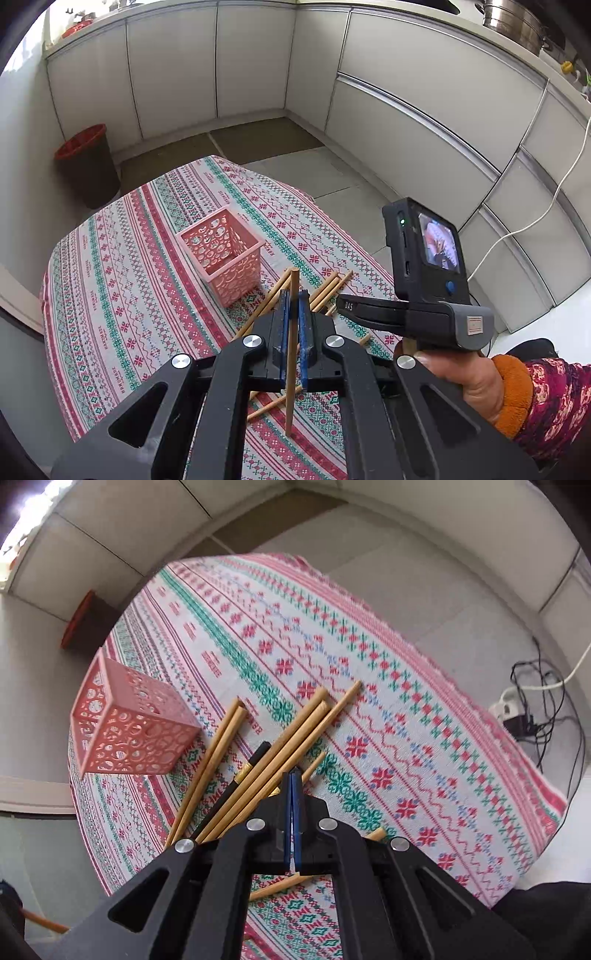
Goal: Organize utensils
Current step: 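Lift the held chopstick upright with the left gripper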
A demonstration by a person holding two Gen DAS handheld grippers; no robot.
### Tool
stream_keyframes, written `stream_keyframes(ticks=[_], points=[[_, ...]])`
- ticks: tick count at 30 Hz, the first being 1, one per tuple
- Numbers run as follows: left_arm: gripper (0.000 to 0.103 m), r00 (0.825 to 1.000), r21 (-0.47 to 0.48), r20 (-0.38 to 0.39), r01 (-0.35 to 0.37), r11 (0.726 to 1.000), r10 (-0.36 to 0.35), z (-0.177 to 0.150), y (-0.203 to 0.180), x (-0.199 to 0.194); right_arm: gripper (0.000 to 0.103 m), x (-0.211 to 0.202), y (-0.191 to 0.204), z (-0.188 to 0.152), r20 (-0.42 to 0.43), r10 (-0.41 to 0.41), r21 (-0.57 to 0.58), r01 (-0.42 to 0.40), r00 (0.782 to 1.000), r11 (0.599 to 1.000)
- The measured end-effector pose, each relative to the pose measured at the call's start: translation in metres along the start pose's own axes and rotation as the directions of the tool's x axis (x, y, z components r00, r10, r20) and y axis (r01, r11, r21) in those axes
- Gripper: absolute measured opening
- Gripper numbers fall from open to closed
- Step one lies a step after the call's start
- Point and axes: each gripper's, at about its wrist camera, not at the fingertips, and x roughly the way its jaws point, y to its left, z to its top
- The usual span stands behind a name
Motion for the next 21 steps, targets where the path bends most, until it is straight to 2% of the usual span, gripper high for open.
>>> stream_keyframes(ticks=[5,11,14,18,21], points=[[0.004,1.0,0.014,0.019,0.007,1.0,-0.007,0.003,-0.006,-0.008,0.0,-0.028,-0.003,-0.005,0.072,0.013,-0.063,-0.008,0.997,0.998],[0.004,0.996,0.014,0.089,0.003,1.0,-0.004,0.006,-0.006,-0.038,0.0,-0.068,0.011,-0.008,0.162,0.1,-0.152,-0.075,0.982,0.986],[0.004,0.99,0.008,0.143,-0.005,1.0,0.004,0.009,-0.003,-0.06,0.0,-0.107,0.019,-0.012,0.224,0.163,-0.229,-0.11,0.961,0.967],[0.004,0.975,-0.011,0.22,-0.018,1.0,0.02,0.015,0.0,-0.088,0.0,-0.156,0.025,-0.013,0.343,0.208,-0.289,-0.108,0.916,0.951],[0.004,0.963,-0.031,0.268,-0.016,0.999,0.023,0.021,0.004,-0.104,0.0,-0.182,0.027,-0.009,0.376,0.245,-0.305,-0.13,0.894,0.944]])
